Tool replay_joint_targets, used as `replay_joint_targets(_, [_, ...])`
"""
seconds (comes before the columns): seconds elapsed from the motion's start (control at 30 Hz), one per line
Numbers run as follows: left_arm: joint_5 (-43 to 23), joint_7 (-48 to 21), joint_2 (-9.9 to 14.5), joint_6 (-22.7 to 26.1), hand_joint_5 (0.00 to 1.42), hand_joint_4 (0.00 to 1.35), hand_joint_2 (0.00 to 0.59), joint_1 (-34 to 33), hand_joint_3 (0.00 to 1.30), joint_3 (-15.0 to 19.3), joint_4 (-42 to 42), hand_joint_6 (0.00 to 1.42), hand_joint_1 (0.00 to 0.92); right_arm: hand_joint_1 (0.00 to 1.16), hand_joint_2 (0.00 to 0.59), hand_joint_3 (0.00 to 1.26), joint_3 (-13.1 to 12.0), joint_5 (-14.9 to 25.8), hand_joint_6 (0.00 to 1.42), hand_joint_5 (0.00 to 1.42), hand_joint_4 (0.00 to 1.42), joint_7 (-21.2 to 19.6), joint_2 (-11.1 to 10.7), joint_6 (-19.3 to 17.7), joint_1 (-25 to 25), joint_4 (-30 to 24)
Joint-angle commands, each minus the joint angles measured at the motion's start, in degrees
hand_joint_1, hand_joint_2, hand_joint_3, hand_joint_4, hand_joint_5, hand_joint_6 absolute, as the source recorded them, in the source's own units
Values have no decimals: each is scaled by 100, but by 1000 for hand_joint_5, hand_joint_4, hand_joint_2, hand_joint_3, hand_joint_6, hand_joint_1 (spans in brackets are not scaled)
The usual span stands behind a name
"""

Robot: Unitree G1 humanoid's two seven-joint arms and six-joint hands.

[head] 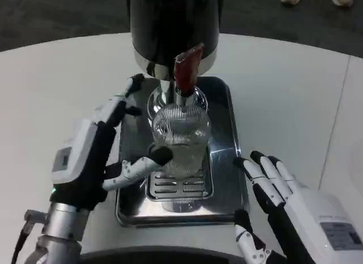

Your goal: Grasp the cup under the faucet to collect the drink, then remove the cup.

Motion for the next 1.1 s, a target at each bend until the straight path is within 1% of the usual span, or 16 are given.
replay_joint_targets(0.03, [-944,-842,286,-195,311,63,49,526,7,451,-918,237,0,206,586,85,27,12,130,3,0,27,34,47,50,35])
replay_joint_targets(0.1, [-1486,-1346,382,-195,230,5,72,697,0,622,-1300,170,0,206,586,85,43,10,132,3,0,30,42,49,45,41])
replay_joint_targets(0.13, [-1665,-1529,403,-181,182,1,82,753,0,688,-1431,123,0,206,586,85,55,3,135,3,0,34,49,55,38,46])
replay_joint_targets(0.23, [-2665,-2435,503,-129,17,0,101,819,0,798,-1770,10,0,206,586,85,93,6,140,3,0,40,77,74,20,78])
replay_joint_targets(0.3, [-3512,-3156,539,36,1,0,106,786,0,828,-1998,0,0,206,586,85,135,-21,142,4,0,46,103,94,9,86])
replay_joint_targets(0.4, [-4325,-3945,567,310,0,0,120,711,0,938,-2290,0,0,206,586,86,185,-53,144,9,0,50,126,128,-1,89])
replay_joint_targets(0.47, [-4702,-4350,581,521,0,0,137,662,0,1046,-2501,0,0,206,586,86,209,-81,146,11,0,42,138,133,-12,84])
replay_joint_targets(0.6, [-5551,-5173,641,1142,0,0,155,502,0,1300,-2982,0,0,205,586,86,230,-122,148,13,0,49,152,162,-30,76])
replay_joint_targets(0.63, [-5683,-5318,623,1266,0,0,157,477,0,1362,-3050,0,0,205,586,86,233,-128,148,14,0,55,158,171,-32,75])
replay_joint_targets(0.67, [-5985,-5533,598,1442,0,0,158,407,0,1433,-3138,0,0,205,586,86,238,-138,149,14,0,59,168,181,-34,77])
replay_joint_targets(0.7, [-6313,-5706,543,1643,0,0,150,342,0,1506,-3223,0,0,205,586,86,242,-145,149,14,0,62,176,188,-36,79])
replay_joint_targets(0.77, [-6729,-5912,428,1944,0,0,142,260,0,1645,-3340,0,0,205,586,86,259,-182,150,14,0,72,180,192,-41,87])
replay_joint_targets(0.83, [-6896,-5986,342,2094,0,0,138,174,0,1803,-3456,0,0,205,586,89,273,-194,151,15,0,87,173,186,-40,99])
replay_joint_targets(0.93, [-6968,-6119,302,2243,21,0,129,65,0,1983,-3645,5,0,205,586,92,277,-178,154,15,0,103,163,174,-38,115])
replay_joint_targets(1.0, [-6959,-6226,296,2323,24,0,128,19,0,2042,-3746,9,0,205,586,93,277,-173,155,15,0,99,173,174,-46,123])
replay_joint_targets(1.1, [-7022,-6523,364,2588,42,0,123,-54,0,2053,-3853,29,0,205,586,94,287,-171,157,15,0,86,199,182,-57,132])
